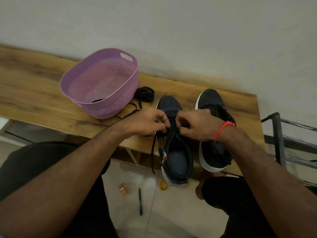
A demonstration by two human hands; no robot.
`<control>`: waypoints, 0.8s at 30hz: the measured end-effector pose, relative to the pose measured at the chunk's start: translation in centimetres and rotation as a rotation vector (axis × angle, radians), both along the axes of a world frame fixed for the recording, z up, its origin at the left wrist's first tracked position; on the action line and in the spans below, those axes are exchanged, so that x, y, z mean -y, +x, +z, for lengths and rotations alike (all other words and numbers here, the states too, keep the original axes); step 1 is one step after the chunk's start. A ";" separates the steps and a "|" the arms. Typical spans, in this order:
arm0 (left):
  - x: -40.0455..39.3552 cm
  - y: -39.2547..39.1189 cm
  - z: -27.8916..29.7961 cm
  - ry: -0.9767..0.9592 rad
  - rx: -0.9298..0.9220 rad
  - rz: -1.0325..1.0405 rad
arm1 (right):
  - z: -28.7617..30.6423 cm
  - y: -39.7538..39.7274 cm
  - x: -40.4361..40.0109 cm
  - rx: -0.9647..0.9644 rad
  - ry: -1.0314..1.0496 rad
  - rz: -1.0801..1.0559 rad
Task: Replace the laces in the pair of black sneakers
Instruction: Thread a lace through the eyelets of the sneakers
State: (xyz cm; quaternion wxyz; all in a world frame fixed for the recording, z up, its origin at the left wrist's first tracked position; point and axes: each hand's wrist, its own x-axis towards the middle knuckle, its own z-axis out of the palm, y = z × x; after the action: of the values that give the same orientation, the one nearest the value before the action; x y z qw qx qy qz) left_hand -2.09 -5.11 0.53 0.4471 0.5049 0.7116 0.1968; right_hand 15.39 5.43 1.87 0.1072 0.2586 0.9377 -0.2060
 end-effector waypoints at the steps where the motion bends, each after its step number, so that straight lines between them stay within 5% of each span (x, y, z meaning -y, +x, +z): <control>1: 0.0 0.0 0.0 -0.015 0.005 0.007 | 0.1 -0.1 0.1 0.013 0.003 -0.008; 8: 0.5 0.8 1.5 -0.023 0.085 0.107 | 2.3 -0.2 0.0 0.060 -0.210 -0.175; 15: 1.3 2.4 5.1 -0.105 0.333 0.295 | 5.0 0.6 1.9 -0.249 -0.420 -0.460; 24: 2.0 2.0 16.5 0.084 0.587 0.365 | 16.0 1.5 3.5 -0.539 -0.591 -0.646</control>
State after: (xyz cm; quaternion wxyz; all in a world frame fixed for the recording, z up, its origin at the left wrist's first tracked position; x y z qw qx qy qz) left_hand -0.12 -7.07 17.03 0.5688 0.3094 0.6225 0.4396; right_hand 16.92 1.93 17.84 -0.1388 0.4316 0.7059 -0.5442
